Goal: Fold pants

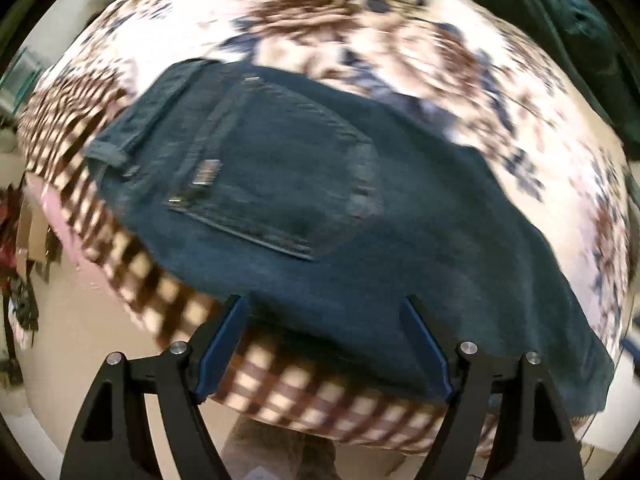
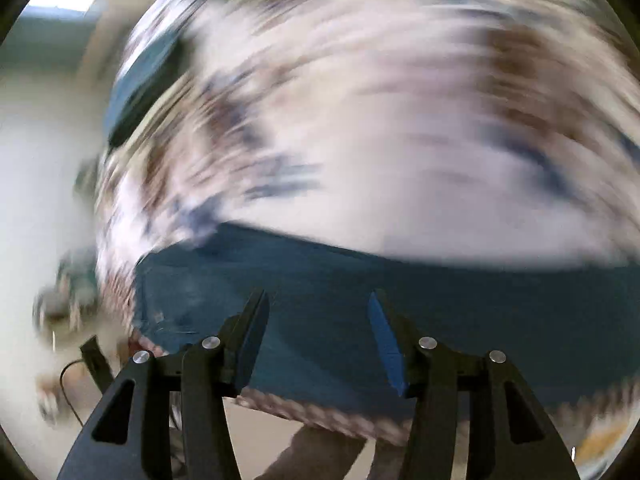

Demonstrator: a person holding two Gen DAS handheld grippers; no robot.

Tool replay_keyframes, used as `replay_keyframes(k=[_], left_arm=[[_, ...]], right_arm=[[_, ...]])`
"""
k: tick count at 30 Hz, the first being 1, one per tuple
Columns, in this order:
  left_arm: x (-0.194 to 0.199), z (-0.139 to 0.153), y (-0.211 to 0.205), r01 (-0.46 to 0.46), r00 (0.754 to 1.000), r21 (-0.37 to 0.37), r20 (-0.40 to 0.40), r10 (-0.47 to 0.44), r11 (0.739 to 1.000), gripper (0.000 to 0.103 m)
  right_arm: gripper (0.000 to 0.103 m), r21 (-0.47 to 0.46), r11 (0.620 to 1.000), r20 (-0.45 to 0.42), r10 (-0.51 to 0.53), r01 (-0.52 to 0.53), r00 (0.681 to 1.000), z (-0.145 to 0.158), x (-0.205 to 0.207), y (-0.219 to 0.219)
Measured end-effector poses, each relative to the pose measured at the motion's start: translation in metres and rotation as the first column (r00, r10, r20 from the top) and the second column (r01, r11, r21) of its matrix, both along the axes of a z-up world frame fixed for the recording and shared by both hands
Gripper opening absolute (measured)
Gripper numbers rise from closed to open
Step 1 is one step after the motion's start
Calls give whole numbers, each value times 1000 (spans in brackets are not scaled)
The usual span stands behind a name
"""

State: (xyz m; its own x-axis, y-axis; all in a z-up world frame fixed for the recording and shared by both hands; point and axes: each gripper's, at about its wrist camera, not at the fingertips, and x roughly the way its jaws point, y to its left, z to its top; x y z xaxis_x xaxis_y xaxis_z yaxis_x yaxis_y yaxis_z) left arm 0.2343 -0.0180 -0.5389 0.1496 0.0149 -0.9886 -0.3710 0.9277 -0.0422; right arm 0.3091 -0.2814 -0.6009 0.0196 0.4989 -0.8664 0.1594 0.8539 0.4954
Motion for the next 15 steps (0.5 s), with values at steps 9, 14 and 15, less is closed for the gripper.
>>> replay_keyframes(k=[9, 14, 15], left_arm=[[-7, -11, 60, -107, 994, -36, -37, 106, 994, 77], [-13, -18, 80, -146, 988, -53, -56, 143, 988, 77], [-14, -19, 83, -155, 987, -54, -59, 151, 987, 77]], right_arm=[[5, -53, 944, -190, 309, -324, 932, -96, 93, 155], [3, -185, 952, -69, 235, -244, 970, -67, 106, 147], [2, -187, 959, -63, 204, -213, 977, -67, 109, 141]])
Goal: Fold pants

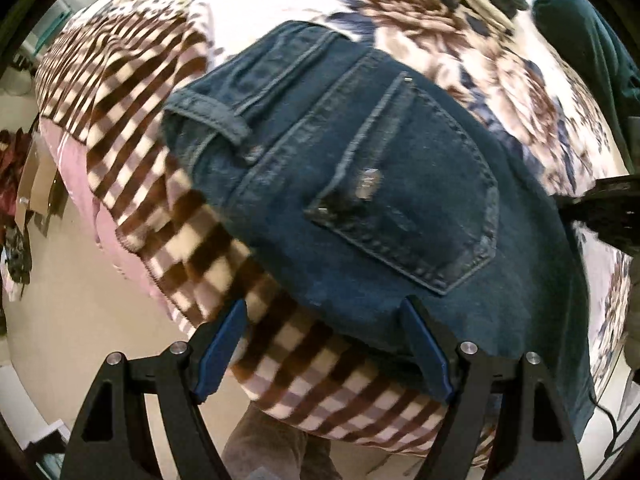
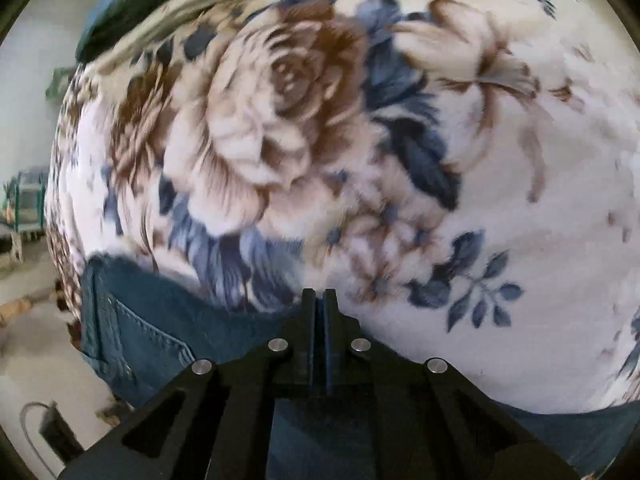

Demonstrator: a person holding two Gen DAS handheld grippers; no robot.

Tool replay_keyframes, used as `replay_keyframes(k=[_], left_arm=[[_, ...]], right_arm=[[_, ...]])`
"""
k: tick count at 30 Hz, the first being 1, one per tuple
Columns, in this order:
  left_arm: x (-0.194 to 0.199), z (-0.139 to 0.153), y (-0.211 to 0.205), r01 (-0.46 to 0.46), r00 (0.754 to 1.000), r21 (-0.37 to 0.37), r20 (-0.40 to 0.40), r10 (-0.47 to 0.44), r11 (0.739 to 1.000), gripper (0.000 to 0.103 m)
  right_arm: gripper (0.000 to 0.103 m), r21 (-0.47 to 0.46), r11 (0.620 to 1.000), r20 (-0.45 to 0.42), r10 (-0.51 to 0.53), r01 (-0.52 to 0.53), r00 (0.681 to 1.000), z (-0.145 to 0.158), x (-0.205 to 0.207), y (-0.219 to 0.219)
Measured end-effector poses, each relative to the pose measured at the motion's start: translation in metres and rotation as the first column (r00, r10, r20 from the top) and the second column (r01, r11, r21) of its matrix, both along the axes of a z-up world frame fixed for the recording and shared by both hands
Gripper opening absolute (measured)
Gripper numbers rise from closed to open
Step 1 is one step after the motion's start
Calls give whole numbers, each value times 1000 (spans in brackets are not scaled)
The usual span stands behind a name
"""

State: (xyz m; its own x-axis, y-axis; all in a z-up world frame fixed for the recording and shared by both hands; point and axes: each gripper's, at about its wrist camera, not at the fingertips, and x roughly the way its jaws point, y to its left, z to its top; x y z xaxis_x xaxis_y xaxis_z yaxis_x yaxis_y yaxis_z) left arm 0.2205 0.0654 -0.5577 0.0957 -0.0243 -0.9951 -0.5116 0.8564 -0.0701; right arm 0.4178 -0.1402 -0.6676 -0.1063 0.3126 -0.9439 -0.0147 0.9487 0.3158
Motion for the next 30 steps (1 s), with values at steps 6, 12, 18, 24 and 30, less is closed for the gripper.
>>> replay_keyframes(k=[6, 12, 18, 24, 30], left_arm=[[1, -2, 16, -20, 1000, 7, -6, 20, 1000, 77], [4, 19, 41, -45, 999, 26, 26, 44, 999, 77], [3, 24, 84, -204, 978, -7, 38, 204, 979, 77], [19, 16, 99, -268, 948, -97, 149, 280, 959, 38], [16, 19, 95, -219, 949, -94, 213, 235, 971, 16]], right_arm=[[4, 48, 996, -11, -75, 75, 997, -3, 8, -19], [58, 106, 957, 33, -275, 270, 961, 61, -51, -97], [59, 89, 834, -159, -528, 544, 835, 46, -183, -129], [59, 80, 662, -326, -689, 745, 647, -23, -255, -135], [4, 44, 655, -232, -728, 755, 645, -23, -269, -135]])
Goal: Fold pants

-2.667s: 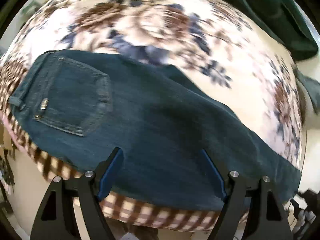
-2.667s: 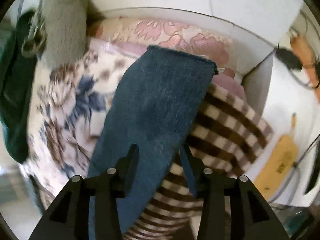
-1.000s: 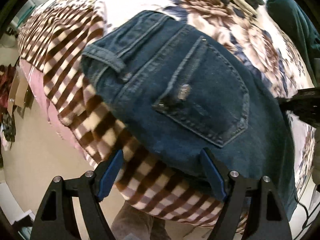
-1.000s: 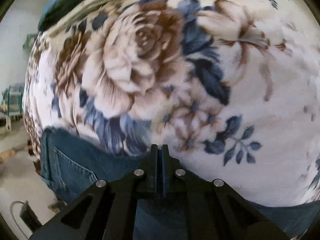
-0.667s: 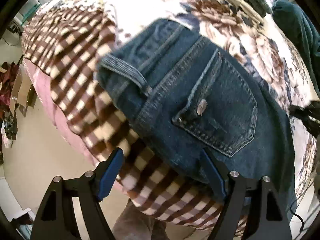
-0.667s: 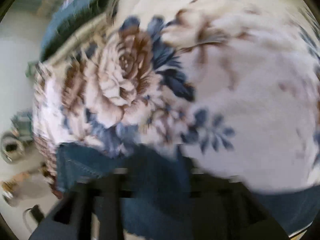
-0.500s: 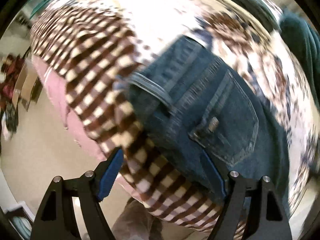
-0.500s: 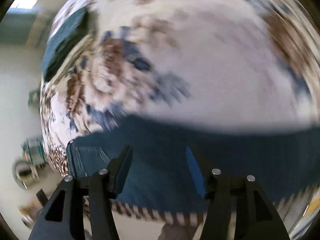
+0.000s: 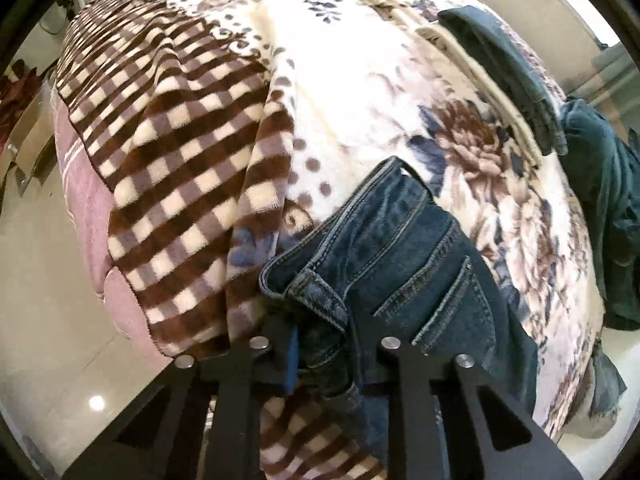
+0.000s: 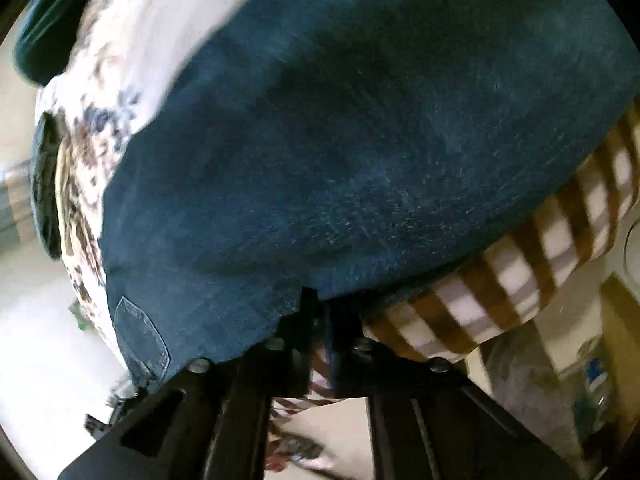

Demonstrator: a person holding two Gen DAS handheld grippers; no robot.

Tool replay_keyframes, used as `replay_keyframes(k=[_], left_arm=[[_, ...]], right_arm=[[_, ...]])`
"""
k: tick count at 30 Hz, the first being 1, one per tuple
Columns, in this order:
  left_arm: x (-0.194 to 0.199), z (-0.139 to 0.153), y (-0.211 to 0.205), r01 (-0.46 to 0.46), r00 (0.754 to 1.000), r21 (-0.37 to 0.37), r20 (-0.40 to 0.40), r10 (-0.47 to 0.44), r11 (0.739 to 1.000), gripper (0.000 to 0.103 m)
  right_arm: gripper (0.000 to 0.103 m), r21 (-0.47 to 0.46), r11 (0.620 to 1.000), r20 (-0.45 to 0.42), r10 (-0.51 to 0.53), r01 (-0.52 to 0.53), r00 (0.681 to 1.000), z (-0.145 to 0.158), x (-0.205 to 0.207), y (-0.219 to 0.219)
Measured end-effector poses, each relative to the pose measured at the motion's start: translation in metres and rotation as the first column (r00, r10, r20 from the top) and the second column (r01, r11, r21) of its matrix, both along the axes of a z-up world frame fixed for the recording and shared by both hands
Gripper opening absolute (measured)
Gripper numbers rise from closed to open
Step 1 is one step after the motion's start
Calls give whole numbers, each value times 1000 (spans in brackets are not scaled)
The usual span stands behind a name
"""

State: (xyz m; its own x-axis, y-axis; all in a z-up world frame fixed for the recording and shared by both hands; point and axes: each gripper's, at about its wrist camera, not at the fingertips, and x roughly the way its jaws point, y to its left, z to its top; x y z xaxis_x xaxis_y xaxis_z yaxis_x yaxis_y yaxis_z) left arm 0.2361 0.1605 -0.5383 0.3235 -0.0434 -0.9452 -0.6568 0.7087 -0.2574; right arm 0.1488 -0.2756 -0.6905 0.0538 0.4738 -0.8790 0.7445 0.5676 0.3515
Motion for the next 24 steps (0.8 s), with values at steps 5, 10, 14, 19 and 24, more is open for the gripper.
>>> replay_keyframes(k=[5, 10, 14, 19, 24], left_arm=[[-17, 2, 6, -1, 1000, -14, -17, 0, 1000, 16], [-20, -20, 17, -43, 997, -85, -66, 37, 995, 21], [-14, 11, -2, 48, 996, -12, -76, -49, 999, 28], [-16, 54, -50, 220, 974, 153, -82, -209, 964, 84], [5, 54, -140, 435, 900, 161, -96, -424, 886, 85]], right_arm=[[4, -52, 992, -8, 114, -115, 993, 21, -10, 3], [17, 38, 988, -53, 149, -147, 987, 1, -7, -6], [66, 17, 982, 48, 188, -189, 981, 29, -3, -21], [79, -47, 995, 171, 95, -89, 981, 66, -35, -77], [80, -230, 964, 214, -83, 132, 973, 75, -89, -189]])
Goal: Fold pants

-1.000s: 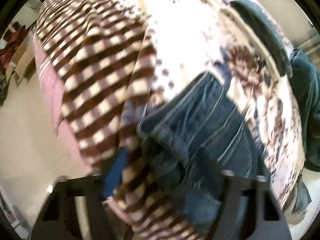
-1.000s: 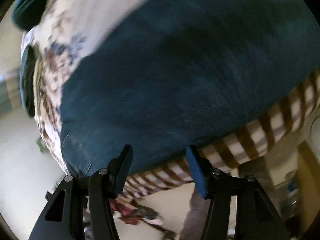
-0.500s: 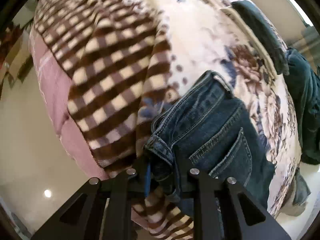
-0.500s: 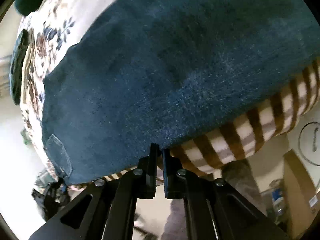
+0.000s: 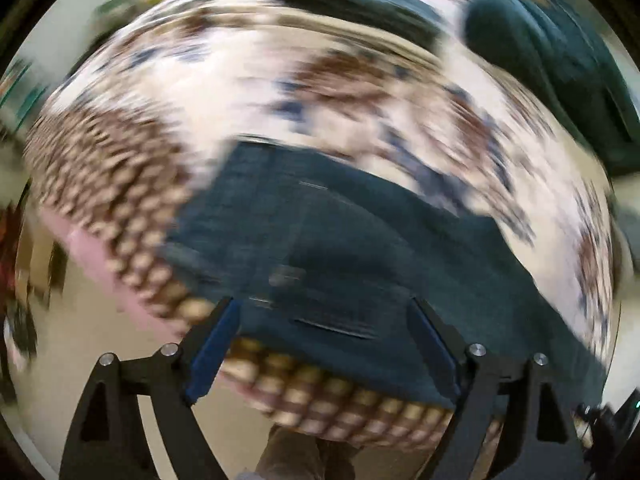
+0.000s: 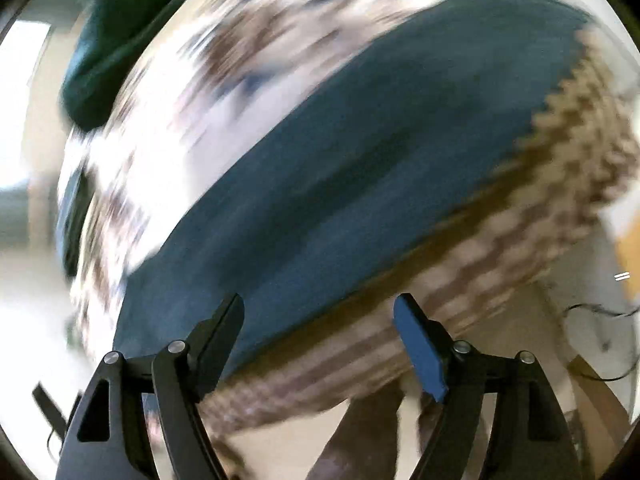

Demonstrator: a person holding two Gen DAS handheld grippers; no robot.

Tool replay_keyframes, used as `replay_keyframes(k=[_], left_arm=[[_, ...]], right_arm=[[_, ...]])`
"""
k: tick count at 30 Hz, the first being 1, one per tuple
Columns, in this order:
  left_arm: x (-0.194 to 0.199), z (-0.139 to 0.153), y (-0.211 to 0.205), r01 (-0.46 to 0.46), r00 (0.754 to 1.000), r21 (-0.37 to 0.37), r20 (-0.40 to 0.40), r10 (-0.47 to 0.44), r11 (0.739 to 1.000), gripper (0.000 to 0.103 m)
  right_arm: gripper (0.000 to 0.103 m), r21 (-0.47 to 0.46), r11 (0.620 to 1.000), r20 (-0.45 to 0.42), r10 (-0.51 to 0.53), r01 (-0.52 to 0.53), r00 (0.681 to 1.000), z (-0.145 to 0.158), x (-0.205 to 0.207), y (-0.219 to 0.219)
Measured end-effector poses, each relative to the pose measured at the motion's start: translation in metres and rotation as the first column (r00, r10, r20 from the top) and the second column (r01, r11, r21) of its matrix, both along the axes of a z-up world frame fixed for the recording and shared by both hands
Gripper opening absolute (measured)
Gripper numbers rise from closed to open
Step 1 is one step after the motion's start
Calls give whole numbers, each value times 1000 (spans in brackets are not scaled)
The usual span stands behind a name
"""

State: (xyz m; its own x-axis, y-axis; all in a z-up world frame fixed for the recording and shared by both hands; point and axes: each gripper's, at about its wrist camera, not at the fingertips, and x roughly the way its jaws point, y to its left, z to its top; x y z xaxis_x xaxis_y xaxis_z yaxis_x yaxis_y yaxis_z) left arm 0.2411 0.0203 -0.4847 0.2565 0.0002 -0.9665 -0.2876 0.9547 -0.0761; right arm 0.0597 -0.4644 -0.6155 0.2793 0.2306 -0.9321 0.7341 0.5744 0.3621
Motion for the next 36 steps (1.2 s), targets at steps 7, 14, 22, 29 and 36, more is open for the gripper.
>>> replay_keyframes(k=[7, 14, 22, 29, 36], left_arm=[[28, -56, -149, 245, 964, -82, -88, -252, 966, 85], [46, -113, -191, 254, 943, -82, -201, -266, 964, 90], [58, -130, -203, 207, 948, -16, -242, -205, 978, 103], [57, -104, -206, 179, 958, -21, -224, -179, 984, 103], [37, -37, -179, 163, 983, -38, -80, -165, 986, 103]], right_arm=[[79, -62, 921, 131, -375, 385, 918, -7, -71, -178], [70, 161, 900, 274, -435, 405, 858, -68, -39, -240], [8, 189, 885, 324, -464, 424, 824, -82, -8, -242], [7, 8, 945, 431, -298, 326, 852, 15, 8, -206], [7, -167, 984, 505, 25, 69, 863, 112, 57, -91]])
